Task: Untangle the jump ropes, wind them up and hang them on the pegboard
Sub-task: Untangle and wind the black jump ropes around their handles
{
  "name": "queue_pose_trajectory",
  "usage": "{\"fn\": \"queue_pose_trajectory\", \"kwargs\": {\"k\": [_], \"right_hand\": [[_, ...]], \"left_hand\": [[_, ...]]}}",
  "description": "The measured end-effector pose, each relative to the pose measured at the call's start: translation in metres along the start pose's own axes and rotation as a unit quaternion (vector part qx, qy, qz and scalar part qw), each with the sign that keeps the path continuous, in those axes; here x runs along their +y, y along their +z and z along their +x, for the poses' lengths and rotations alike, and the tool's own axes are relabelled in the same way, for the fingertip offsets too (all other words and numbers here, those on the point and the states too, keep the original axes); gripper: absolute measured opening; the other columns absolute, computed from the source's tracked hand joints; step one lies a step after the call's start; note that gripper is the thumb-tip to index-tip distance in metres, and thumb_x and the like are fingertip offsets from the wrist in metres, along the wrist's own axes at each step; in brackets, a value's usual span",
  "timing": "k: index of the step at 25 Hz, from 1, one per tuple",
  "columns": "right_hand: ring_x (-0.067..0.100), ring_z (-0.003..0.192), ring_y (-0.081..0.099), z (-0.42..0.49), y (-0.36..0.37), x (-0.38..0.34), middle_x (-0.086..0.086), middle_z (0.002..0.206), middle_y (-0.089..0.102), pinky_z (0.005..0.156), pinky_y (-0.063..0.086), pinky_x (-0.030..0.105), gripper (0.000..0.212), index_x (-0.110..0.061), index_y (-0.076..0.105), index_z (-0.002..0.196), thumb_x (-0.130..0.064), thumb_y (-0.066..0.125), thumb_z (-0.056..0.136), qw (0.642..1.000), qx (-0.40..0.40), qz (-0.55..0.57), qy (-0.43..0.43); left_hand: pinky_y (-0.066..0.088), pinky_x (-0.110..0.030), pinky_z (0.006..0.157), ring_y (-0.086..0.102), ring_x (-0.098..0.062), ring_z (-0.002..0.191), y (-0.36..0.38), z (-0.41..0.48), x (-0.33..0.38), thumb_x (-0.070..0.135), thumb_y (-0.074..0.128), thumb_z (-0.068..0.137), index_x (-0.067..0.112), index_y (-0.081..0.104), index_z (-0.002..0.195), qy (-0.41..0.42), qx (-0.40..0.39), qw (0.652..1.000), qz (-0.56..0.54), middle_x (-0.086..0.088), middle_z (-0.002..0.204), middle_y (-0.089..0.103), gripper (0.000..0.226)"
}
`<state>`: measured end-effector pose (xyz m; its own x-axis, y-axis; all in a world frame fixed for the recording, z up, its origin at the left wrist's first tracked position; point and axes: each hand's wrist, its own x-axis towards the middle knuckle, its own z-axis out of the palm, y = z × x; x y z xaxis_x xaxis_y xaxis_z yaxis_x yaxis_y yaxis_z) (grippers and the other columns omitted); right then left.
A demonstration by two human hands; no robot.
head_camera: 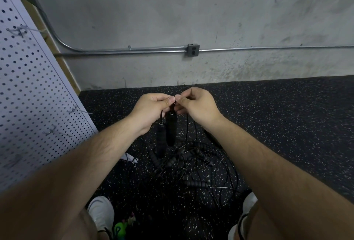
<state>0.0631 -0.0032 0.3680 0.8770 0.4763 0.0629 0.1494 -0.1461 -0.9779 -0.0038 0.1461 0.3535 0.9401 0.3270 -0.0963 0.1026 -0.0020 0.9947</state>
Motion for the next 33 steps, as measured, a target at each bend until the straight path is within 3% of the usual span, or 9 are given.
{"fn": "queue_pose_trajectory", "kwargs": {"k": [3, 7, 14, 18, 21, 27, 29, 30, 33], "right_hand": [[0.027, 0.072, 0.074, -0.002, 0.003, 0.003, 0.011, 0.077, 0.074, 0.072, 0.063, 0.044, 0.012, -0.006, 0.064, 0.087, -0.013, 0.069, 0.095, 0.998, -0.007, -0.061, -0.021], [0.019, 0.067, 0.07, -0.009, 0.013, 0.008, 0.001, 0.071, 0.072, 0.073, 0.06, 0.044, 0.016, -0.012, 0.067, 0.078, -0.017, 0.074, 0.091, 0.986, -0.003, -0.149, -0.081], [0.014, 0.076, 0.069, -0.011, 0.019, 0.014, -0.003, 0.08, 0.072, 0.077, 0.058, 0.037, 0.013, -0.015, 0.069, 0.086, -0.023, 0.078, 0.087, 0.991, 0.022, -0.097, -0.087], [0.005, 0.11, 0.058, -0.022, 0.034, 0.028, -0.009, 0.12, 0.058, 0.094, 0.049, 0.023, 0.076, -0.025, 0.044, 0.123, -0.057, 0.085, 0.068, 0.99, -0.019, -0.124, -0.07], [0.006, 0.12, 0.05, -0.025, 0.038, 0.039, -0.01, 0.135, 0.048, 0.099, 0.041, 0.02, 0.099, -0.028, 0.029, 0.137, -0.055, 0.089, 0.064, 0.983, -0.06, -0.172, -0.036], [0.016, 0.098, 0.059, -0.023, 0.042, 0.037, -0.005, 0.117, 0.047, 0.08, 0.048, 0.032, 0.068, -0.025, 0.04, 0.117, -0.044, 0.083, 0.068, 0.969, -0.05, -0.243, -0.021], [0.021, 0.094, 0.059, -0.018, 0.035, 0.027, -0.002, 0.117, 0.046, 0.077, 0.049, 0.035, 0.067, -0.021, 0.04, 0.119, -0.043, 0.08, 0.07, 0.944, -0.038, -0.325, -0.042], [0.023, 0.092, 0.06, -0.016, 0.029, 0.02, -0.001, 0.116, 0.047, 0.076, 0.05, 0.036, 0.066, -0.02, 0.04, 0.12, -0.043, 0.078, 0.071, 0.927, -0.035, -0.369, -0.055], [0.026, 0.091, 0.062, -0.005, 0.011, -0.007, 0.003, 0.115, 0.053, 0.073, 0.052, 0.037, 0.06, -0.017, 0.043, 0.121, -0.042, 0.073, 0.075, 0.863, -0.049, -0.495, -0.09]], "left_hand": [[0.059, -0.032, 0.078, 0.071, -0.018, 0.083, 0.002, 0.0, 0.005, 0.018, 0.069, 0.095, 0.008, 0.076, 0.105, -0.023, 0.006, 0.997, -0.079, -0.009, 0.092, 0.076, 0.016], [0.057, -0.027, 0.063, 0.071, -0.017, 0.07, 0.006, -0.002, 0.011, 0.015, 0.07, 0.093, 0.007, 0.075, 0.102, -0.026, 0.003, 0.996, -0.082, -0.011, 0.086, 0.076, 0.014], [0.055, -0.029, 0.069, 0.068, -0.017, 0.07, 0.011, -0.005, 0.016, 0.018, 0.069, 0.095, 0.011, 0.078, 0.091, 0.0, 0.039, 0.999, -0.038, -0.012, 0.084, 0.075, 0.012], [0.06, -0.034, 0.084, 0.076, -0.023, 0.091, 0.008, -0.002, 0.022, 0.017, 0.061, 0.101, 0.004, 0.072, 0.103, -0.001, 0.093, 0.99, -0.106, -0.012, 0.096, 0.078, 0.017], [0.06, -0.036, 0.087, 0.075, -0.027, 0.097, -0.003, -0.003, 0.03, 0.018, 0.056, 0.104, 0.0, 0.067, 0.109, 0.001, 0.071, 0.984, -0.163, -0.016, 0.1, 0.077, 0.022], [0.061, -0.039, 0.087, 0.075, -0.029, 0.097, -0.021, 0.003, 0.033, 0.016, 0.055, 0.103, 0.0, 0.064, 0.105, -0.003, 0.086, 0.968, -0.235, -0.017, 0.098, 0.077, 0.019], [0.059, -0.041, 0.093, 0.076, -0.023, 0.093, -0.036, 0.005, 0.032, 0.028, 0.057, 0.103, 0.003, 0.066, 0.106, -0.004, 0.105, 0.989, -0.108, -0.011, 0.096, 0.078, 0.027], [0.058, -0.041, 0.091, 0.076, -0.02, 0.088, -0.046, 0.006, 0.031, 0.037, 0.056, 0.103, 0.006, 0.066, 0.105, -0.001, 0.121, 0.991, 0.049, -0.006, 0.094, 0.077, 0.033], [0.053, -0.036, 0.085, 0.064, -0.016, 0.095, -0.065, 0.002, 0.027, 0.045, 0.057, 0.099, 0.014, 0.059, 0.116, 0.117, 0.163, 0.855, 0.478, 0.001, 0.108, 0.062, 0.035]]}}
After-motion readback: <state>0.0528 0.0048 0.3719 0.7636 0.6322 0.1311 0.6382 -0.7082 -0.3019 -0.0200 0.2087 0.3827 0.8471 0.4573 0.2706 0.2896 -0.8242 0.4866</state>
